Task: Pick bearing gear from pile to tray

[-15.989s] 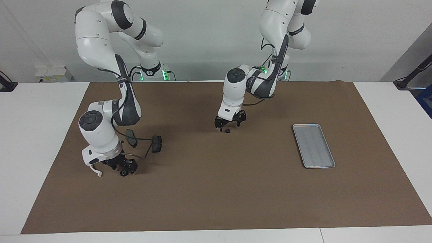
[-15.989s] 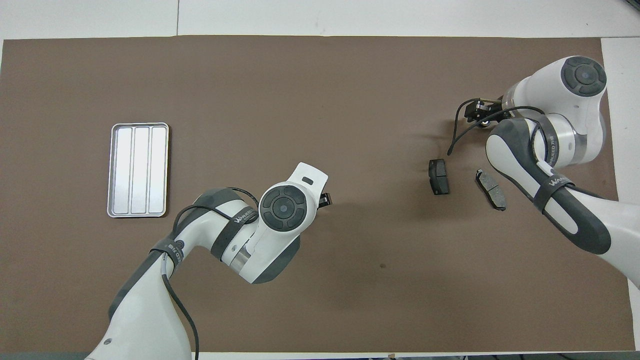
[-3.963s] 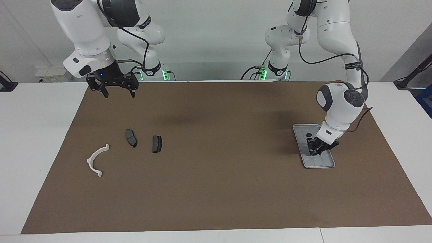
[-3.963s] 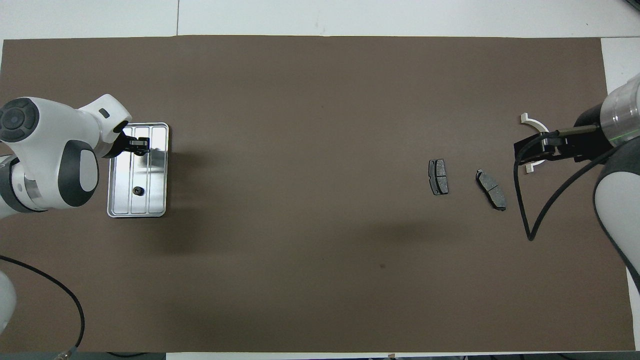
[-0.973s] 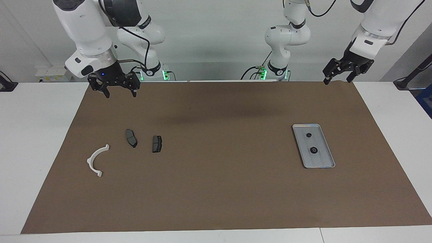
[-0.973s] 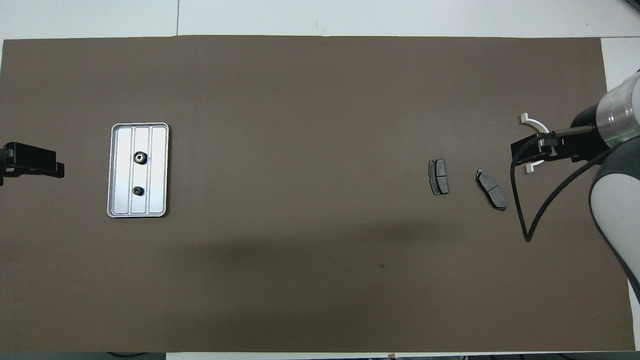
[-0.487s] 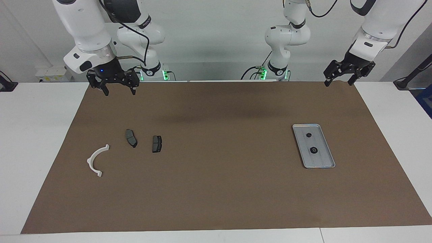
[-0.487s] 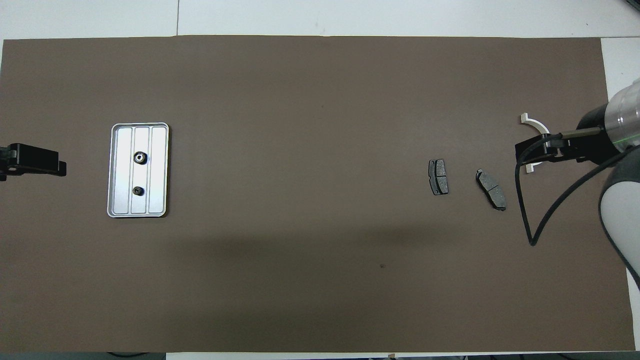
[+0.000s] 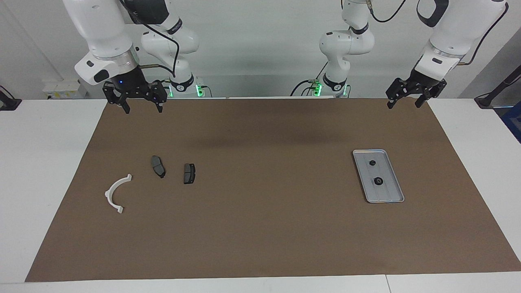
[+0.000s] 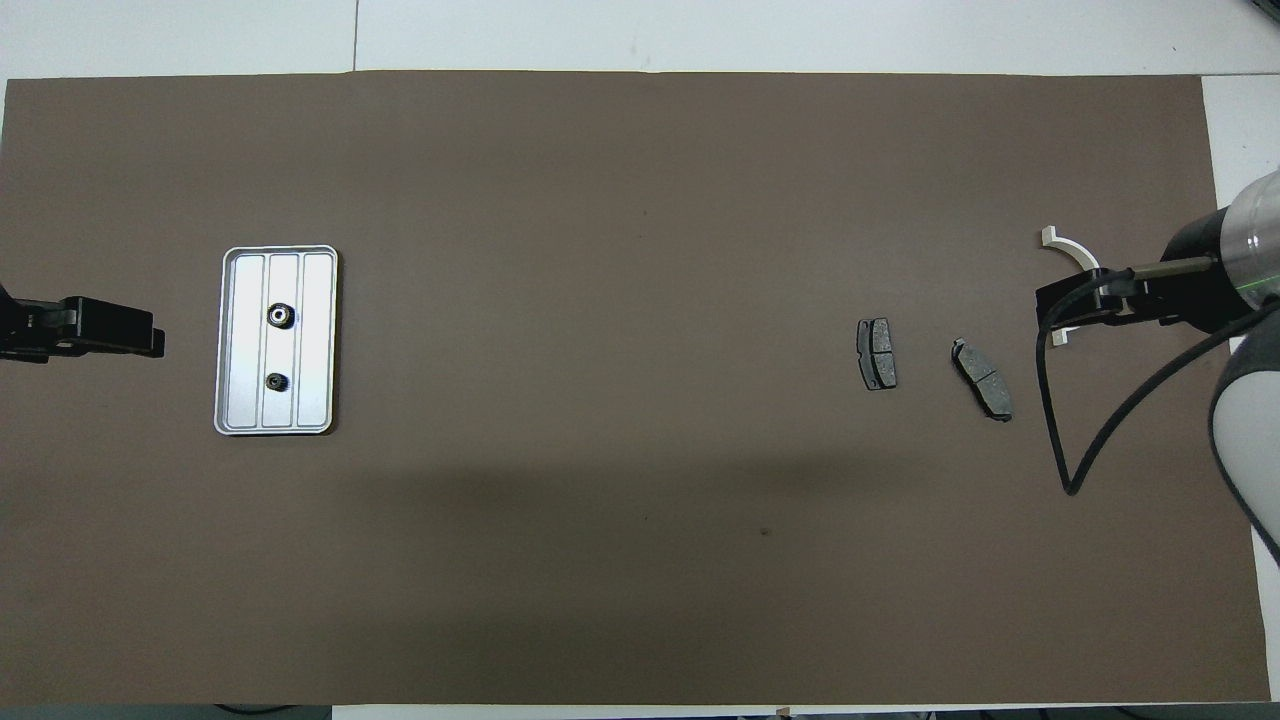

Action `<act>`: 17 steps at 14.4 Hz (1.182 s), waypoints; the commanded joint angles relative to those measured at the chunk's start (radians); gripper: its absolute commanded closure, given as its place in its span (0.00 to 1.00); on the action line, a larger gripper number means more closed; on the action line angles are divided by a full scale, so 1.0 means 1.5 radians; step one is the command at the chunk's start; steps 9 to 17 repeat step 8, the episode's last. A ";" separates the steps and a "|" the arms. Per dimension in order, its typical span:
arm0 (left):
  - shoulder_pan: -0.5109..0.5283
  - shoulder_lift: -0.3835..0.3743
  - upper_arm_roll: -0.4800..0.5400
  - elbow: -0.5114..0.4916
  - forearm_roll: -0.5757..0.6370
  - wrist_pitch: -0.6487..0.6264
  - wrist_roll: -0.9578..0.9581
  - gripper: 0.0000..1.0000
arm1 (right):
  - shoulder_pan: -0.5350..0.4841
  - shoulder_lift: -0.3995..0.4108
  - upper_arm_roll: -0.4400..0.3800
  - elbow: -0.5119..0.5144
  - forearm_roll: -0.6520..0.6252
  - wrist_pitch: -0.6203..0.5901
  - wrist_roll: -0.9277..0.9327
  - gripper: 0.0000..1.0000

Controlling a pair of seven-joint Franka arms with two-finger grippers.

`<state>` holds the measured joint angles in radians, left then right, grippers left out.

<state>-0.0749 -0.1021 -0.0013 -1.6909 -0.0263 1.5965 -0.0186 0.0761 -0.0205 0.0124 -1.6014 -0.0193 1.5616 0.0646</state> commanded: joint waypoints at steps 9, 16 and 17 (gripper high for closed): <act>-0.028 -0.020 0.003 -0.020 0.001 0.015 0.001 0.00 | -0.001 -0.018 -0.001 -0.029 0.006 0.014 -0.015 0.00; -0.028 -0.020 0.003 -0.020 0.001 0.015 0.001 0.00 | -0.001 -0.018 -0.001 -0.029 0.006 0.014 -0.015 0.00; -0.028 -0.020 0.003 -0.020 0.001 0.015 0.001 0.00 | -0.001 -0.018 -0.001 -0.029 0.006 0.014 -0.015 0.00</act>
